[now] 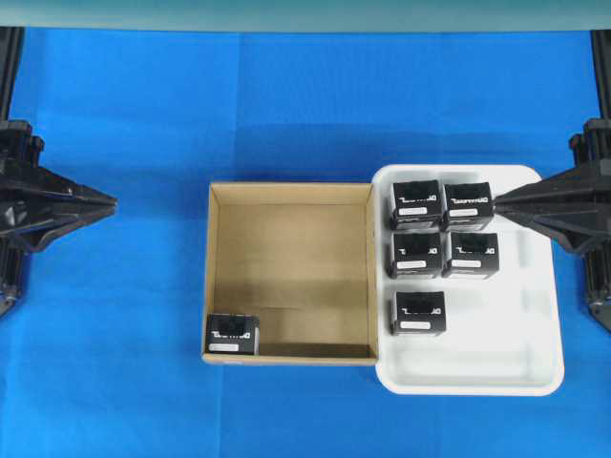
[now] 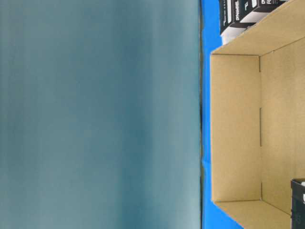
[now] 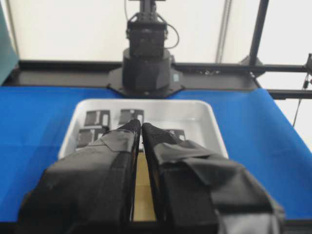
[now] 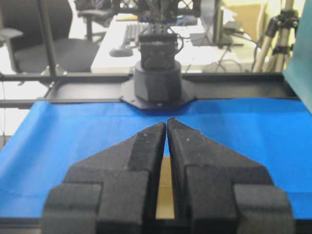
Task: Pick the box from inside the cardboard box.
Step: 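Swing the right arm over the cardboard box toward the black box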
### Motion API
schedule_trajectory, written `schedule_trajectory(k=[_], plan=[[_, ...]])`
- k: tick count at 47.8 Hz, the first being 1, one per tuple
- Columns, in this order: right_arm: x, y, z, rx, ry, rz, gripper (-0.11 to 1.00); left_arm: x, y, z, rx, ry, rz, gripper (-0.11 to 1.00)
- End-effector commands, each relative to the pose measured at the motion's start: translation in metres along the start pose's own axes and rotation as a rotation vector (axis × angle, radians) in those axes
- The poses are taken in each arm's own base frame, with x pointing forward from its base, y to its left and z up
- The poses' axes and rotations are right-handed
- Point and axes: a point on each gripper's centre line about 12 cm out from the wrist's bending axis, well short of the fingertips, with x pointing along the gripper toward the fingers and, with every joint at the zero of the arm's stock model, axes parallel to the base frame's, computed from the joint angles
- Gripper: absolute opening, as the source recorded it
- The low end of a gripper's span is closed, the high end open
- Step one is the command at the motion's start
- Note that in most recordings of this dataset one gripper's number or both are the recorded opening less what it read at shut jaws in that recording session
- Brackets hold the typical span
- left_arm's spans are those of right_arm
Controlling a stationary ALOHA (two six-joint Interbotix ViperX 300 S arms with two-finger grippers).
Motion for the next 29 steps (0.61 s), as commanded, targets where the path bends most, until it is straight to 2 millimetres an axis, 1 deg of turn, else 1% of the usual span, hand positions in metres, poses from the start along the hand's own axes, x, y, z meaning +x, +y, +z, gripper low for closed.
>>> schedule_trajectory(k=[1,3,4,7,9,11,21,25,29], plan=[[0.002,0.000,0.000,0.020,0.002,-0.002,0.14,0.003,-0.002,0.012,0.005,-0.015,-0.010,0.14],[0.003,-0.001,-0.001,0.055,0.015,-0.012,0.13,0.003,-0.002,0.014,0.007,-0.012,-0.009,0.12],[0.003,-0.002,-0.002,0.074,0.023,-0.019,0.08,0.003,-0.002,0.015,0.007,-0.008,-0.009,0.08],[0.004,-0.004,-0.004,0.119,0.053,-0.032,0.00,0.004,-0.002,0.018,0.007,0.012,-0.010,-0.01],[0.005,-0.004,-0.005,0.139,0.077,-0.035,-0.03,0.004,-0.002,0.019,0.007,0.028,-0.011,-0.05],[0.006,-0.004,-0.005,0.161,0.100,-0.036,-0.03,0.005,-0.003,0.020,0.007,0.041,-0.014,-0.07],[0.022,-0.002,0.010,0.237,0.223,-0.036,-0.03,0.003,-0.008,0.029,0.006,0.073,-0.039,-0.07],[0.031,-0.001,0.015,0.264,0.295,-0.037,-0.03,0.000,-0.007,0.031,0.004,0.075,-0.039,-0.07],[0.045,0.001,0.019,0.303,0.379,-0.041,-0.03,-0.004,-0.007,0.031,0.005,0.098,-0.038,-0.07]])
